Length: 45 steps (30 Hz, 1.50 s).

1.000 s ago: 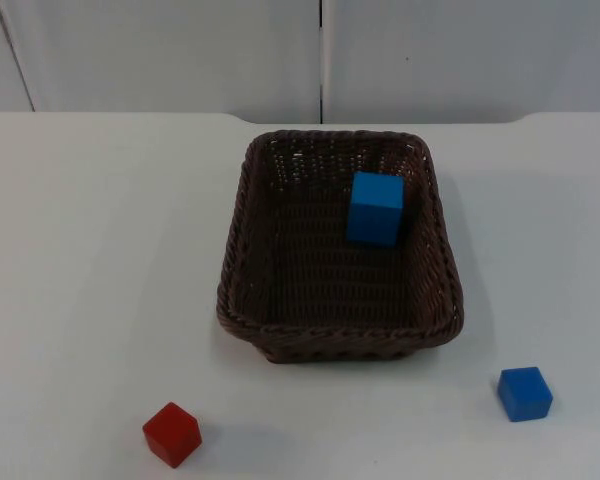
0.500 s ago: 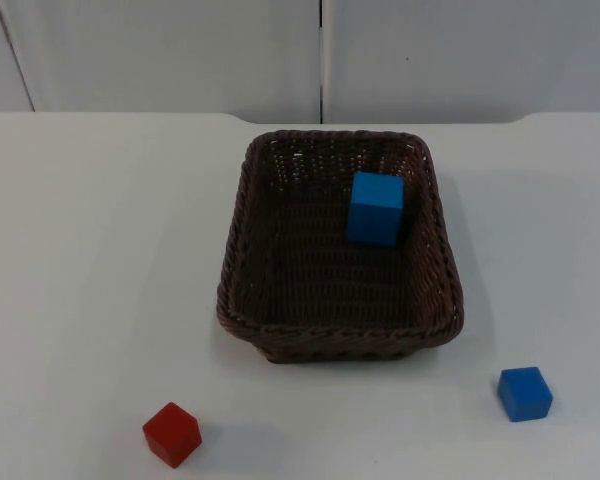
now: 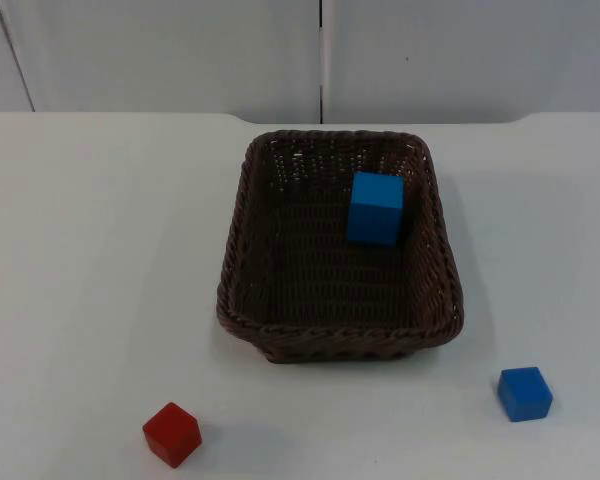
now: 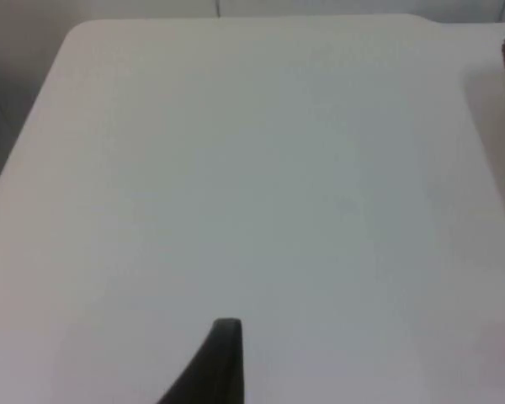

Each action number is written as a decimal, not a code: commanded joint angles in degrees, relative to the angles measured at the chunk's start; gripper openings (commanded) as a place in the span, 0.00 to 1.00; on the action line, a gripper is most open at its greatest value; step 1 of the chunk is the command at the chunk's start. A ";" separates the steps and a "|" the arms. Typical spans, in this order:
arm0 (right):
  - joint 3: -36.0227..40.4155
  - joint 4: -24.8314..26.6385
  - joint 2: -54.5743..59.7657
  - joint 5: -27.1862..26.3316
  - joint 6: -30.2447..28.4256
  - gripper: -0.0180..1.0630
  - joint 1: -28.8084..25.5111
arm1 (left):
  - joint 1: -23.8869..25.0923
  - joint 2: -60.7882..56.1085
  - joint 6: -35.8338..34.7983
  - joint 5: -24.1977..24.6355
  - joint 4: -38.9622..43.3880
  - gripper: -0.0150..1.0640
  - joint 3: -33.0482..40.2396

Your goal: Pick up the basket with the left hand and place the largest block into the basket with the right hand.

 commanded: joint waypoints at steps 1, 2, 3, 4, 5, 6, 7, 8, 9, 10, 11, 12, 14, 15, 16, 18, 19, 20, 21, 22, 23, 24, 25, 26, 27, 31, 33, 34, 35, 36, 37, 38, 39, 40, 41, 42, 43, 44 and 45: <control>0.08 -0.07 -0.09 -0.75 0.23 0.99 -0.21 | 0.85 -0.16 0.23 -0.71 -0.17 0.99 0.23; 0.08 -0.07 -0.09 -0.75 0.23 0.99 -0.21 | 0.85 -0.16 0.23 -0.71 -0.17 0.99 0.23; 0.08 -0.07 -0.09 -0.75 0.23 0.99 -0.21 | 0.98 -0.16 0.23 -0.71 -0.17 0.99 0.23; 0.08 0.04 -0.09 -0.75 0.22 0.99 -0.21 | 0.98 -0.16 0.23 -0.71 -0.17 0.99 0.23; 0.08 0.15 -0.09 -0.75 0.22 0.99 -0.32 | 0.98 -0.16 0.23 -0.71 -0.17 0.99 0.23; 0.08 0.15 -0.09 -0.75 0.22 0.99 -0.40 | 0.98 -0.16 0.23 -0.71 -0.17 0.99 0.23; 0.08 0.15 -0.09 -0.75 0.22 0.99 -0.45 | 0.98 -0.16 0.23 -0.71 -0.17 0.99 0.23; 0.08 0.15 -0.09 -0.75 0.22 0.99 -0.45 | 0.98 -0.16 0.23 -0.71 -0.17 0.99 0.23; 0.08 0.15 -0.09 -0.75 0.22 0.99 -0.87 | 0.98 -0.16 0.23 -0.71 -0.17 0.99 0.23; 0.08 0.15 -0.09 -0.75 0.22 0.99 -1.43 | 0.98 -0.16 0.23 -0.71 -0.17 0.99 0.23; 0.08 0.15 -0.09 -0.75 0.22 0.99 -2.04 | 0.98 -0.16 0.23 -0.71 -0.17 0.99 0.23; 0.08 0.15 -0.09 -0.75 0.22 0.99 -2.04 | 0.98 -0.16 0.23 -0.71 -0.17 0.99 0.23; 0.08 0.15 -0.09 -0.75 0.22 0.99 -4.19 | 0.98 -0.16 0.23 -0.71 -0.17 0.99 0.23; 0.08 0.15 -0.09 -0.75 0.22 0.99 -5.26 | 0.98 -0.16 0.23 -0.71 -0.17 0.99 0.23; 0.08 0.15 -0.09 -0.75 0.22 0.99 -6.66 | 0.98 -0.16 0.23 -0.71 -0.17 0.99 0.23; 0.08 0.15 -0.09 -0.75 0.22 0.99 -8.15 | 0.98 -0.16 0.23 -0.71 -0.17 0.99 0.23; 0.08 0.15 -0.09 -0.75 0.22 0.99 -10.13 | 0.98 -0.16 0.23 -0.71 -0.17 0.99 0.23; 0.08 0.15 -0.09 -0.75 0.22 0.99 -10.91 | 0.98 -0.16 0.23 -0.71 -0.17 0.99 0.23; 0.08 0.15 -0.09 -0.75 0.22 0.99 -12.42 | 0.98 -0.16 0.23 -0.71 -0.17 0.99 0.23; 0.08 0.15 -0.09 -0.75 0.22 0.99 -13.87 | 0.98 -0.16 0.23 -0.71 -0.17 0.99 0.23; 0.08 0.15 -0.09 -0.75 0.22 0.99 -13.87 | 0.98 -0.16 0.23 -0.71 -0.17 0.99 0.23; 0.08 0.15 -0.09 -0.75 0.22 0.99 -15.09 | 0.98 -0.16 0.23 -0.71 -0.17 0.99 0.23; 0.08 0.15 -0.09 -0.75 0.22 0.99 -17.21 | 0.98 -0.16 0.23 -0.71 -0.17 0.99 0.23; 0.08 0.15 -0.09 -0.75 0.22 0.99 -18.60 | 0.98 -0.16 0.23 -0.71 -0.17 0.99 0.23; 0.08 0.15 -0.09 -0.75 0.22 0.99 -19.30 | 0.98 -0.16 0.23 -0.71 -0.17 0.99 0.23; 0.08 0.15 -0.09 -0.75 0.22 0.99 -23.17 | 0.98 -0.16 0.23 -0.71 -0.17 0.99 0.23; 0.08 0.15 -0.09 -0.75 0.22 0.99 -25.72 | 0.98 -0.16 0.23 -0.71 -0.17 0.99 0.23; 0.08 0.15 -0.09 -0.75 0.22 0.99 -27.10 | 0.98 -0.16 0.23 -0.71 -0.17 0.99 0.23; 0.08 0.15 -0.09 -0.75 0.22 0.99 -28.51 | 0.98 -0.16 0.23 -0.71 -0.17 0.99 0.23; 0.08 0.15 -0.09 -0.75 0.22 0.99 -28.51 | 0.98 -0.16 0.23 -0.71 -0.17 0.99 0.23; 0.08 0.15 -0.09 -0.75 0.22 0.99 -29.68 | 0.98 -0.16 0.23 -0.71 -0.17 0.99 0.23; 0.08 0.15 -0.09 -0.75 0.22 0.99 -31.69 | 0.98 -0.16 0.23 -0.71 -0.17 0.99 0.23; 0.08 0.15 -0.09 -0.75 0.22 0.99 -32.34 | 0.98 -0.16 0.23 -0.71 -0.17 0.99 0.23; 0.08 0.15 -0.09 -0.75 0.22 0.99 -33.60 | 0.98 -0.16 0.23 -0.71 -0.17 0.99 0.23; 0.08 0.15 -0.09 -0.75 0.22 0.99 -34.61 | 0.98 -0.16 0.23 -0.71 -0.17 0.99 0.23; 0.08 0.15 -0.09 -0.75 0.22 0.99 -34.61 | 0.98 -0.16 0.23 -0.71 -0.17 0.99 0.23; 0.08 0.15 -0.09 -0.75 0.22 0.99 -35.83 | 0.98 -0.16 0.23 -0.71 -0.17 0.99 0.23; 0.08 0.15 -0.09 -0.75 0.22 0.99 -37.54 | 0.98 -0.16 0.23 -0.71 -0.17 0.99 0.23; 0.08 0.15 -0.09 -0.75 0.22 0.99 -37.89 | 0.98 -0.16 0.23 -0.71 -0.17 0.99 0.23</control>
